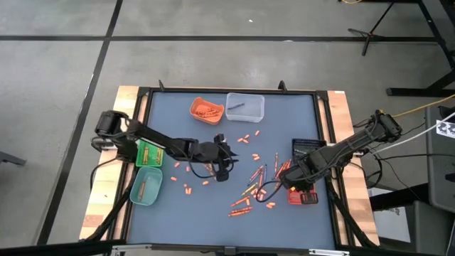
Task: Sort crayons
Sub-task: Put the light orange crayon into the red bin
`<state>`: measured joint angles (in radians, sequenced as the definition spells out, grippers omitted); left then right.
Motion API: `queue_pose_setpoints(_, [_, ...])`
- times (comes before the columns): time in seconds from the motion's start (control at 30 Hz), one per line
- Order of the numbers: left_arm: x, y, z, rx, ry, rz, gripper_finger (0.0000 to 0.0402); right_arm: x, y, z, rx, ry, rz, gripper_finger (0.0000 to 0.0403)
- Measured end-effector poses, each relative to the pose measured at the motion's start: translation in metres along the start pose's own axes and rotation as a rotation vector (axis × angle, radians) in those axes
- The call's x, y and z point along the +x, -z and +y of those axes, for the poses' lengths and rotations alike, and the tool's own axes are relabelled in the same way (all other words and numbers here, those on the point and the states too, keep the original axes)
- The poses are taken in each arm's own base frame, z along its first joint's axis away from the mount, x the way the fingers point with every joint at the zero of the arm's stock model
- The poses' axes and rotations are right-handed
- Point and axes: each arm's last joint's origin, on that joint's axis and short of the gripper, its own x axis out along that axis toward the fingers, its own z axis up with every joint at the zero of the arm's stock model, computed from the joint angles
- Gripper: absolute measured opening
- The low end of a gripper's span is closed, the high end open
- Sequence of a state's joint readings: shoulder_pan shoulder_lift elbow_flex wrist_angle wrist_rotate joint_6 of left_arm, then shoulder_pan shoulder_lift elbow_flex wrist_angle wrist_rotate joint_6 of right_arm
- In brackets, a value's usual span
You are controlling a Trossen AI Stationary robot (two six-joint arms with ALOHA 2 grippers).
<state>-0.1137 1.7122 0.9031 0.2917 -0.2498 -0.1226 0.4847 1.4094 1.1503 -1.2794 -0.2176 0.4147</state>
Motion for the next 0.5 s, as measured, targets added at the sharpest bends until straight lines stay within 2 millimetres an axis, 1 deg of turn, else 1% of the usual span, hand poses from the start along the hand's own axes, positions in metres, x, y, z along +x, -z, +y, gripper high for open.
queue_pose_setpoints(0.07, [-0.007, -0.001, 0.000, 0.011, 0.021, 0.044, 0.0088, 0.000, 0.000, 0.000, 0.001, 0.000, 0.001, 0.0041])
queue_pose_setpoints(0.13, [-0.011, 0.001, 0.000, 0.020, 0.064, 0.088, 0.0088, 0.000, 0.000, 0.000, 0.001, 0.001, 0.001, 0.0056])
queue_pose_setpoints(0.33, [-0.015, 0.016, -0.002, 0.037, 0.189, 0.260, 0.0088, 0.000, 0.000, -0.001, 0.000, 0.022, -0.011, 0.0116])
queue_pose_setpoints(0.5, [-0.017, 0.026, -0.001, 0.049, 0.202, 0.371, 0.0088, 0.000, -0.002, -0.002, -0.005, 0.087, -0.047, 0.0140])
